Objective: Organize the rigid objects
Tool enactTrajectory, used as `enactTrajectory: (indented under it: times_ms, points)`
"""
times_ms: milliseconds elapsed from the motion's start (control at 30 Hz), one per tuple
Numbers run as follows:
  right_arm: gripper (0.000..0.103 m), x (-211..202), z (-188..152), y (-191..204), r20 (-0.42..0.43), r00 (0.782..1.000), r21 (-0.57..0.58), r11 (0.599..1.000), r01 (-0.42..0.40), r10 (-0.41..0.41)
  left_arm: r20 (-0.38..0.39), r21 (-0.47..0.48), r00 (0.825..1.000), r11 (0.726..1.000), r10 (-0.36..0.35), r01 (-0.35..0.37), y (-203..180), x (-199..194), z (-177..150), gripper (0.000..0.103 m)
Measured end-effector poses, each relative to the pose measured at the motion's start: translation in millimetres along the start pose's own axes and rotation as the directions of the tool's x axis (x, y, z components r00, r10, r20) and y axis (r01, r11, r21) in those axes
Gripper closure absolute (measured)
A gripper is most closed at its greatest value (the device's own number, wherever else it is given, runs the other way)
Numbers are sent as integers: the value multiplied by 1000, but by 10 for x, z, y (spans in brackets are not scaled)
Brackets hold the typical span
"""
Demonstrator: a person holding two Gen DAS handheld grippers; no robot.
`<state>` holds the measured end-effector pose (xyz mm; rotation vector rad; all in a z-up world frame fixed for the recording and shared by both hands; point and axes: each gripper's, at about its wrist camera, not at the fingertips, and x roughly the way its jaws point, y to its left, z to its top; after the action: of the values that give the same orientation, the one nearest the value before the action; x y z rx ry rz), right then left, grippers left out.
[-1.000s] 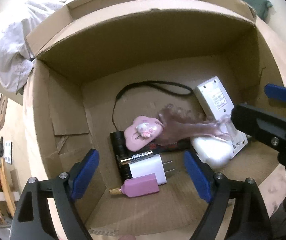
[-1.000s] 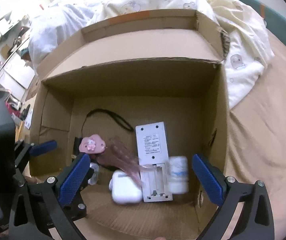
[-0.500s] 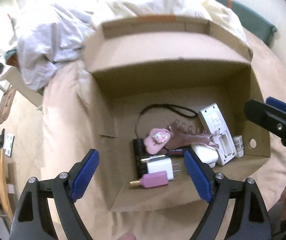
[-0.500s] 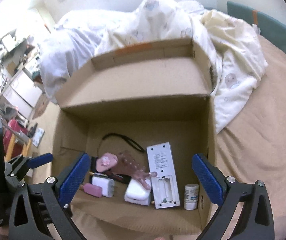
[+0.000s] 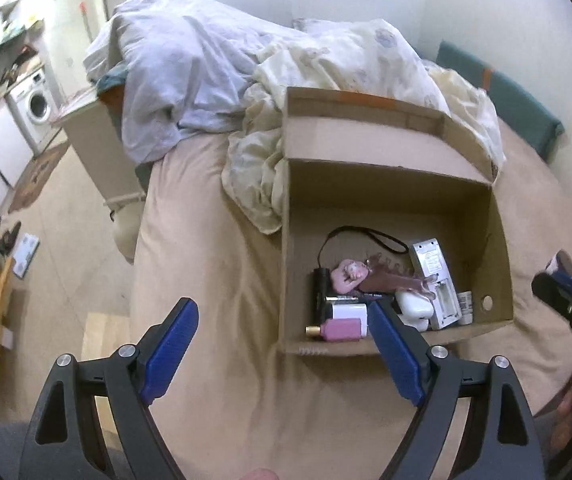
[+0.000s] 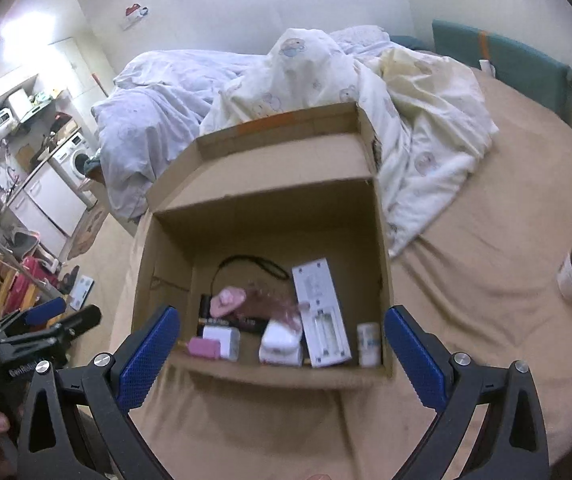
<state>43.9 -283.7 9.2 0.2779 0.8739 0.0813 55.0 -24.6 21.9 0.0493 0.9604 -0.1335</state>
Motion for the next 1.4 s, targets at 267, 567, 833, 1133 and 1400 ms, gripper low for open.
enactTrajectory:
  times_ms: [267, 567, 833, 1133, 1400]
  points:
    - [0, -238, -305, 85, 47, 998, -27, 999, 39, -37, 10, -17, 1000, 1000, -19, 19, 38, -86, -255, 18]
    - [0, -173, -363, 153, 53, 995, -55, 995, 84, -81, 30, -33, 999, 999, 18, -17, 37, -46, -271, 18]
    - [0, -92, -354, 149, 39, 996, -37, 996, 82, -80, 9, -56, 1000, 998, 27, -26, 75, 11, -276, 18]
    - [0, -84, -349, 160, 33, 996, -38, 996, 81, -79, -5, -38, 1000, 999, 23, -23, 24, 54, -288, 18]
    - [0, -81, -349, 158, 30, 996, -38, 996, 81, -80, -8, -33, 1000, 999, 27, -27, 8, 60, -296, 18]
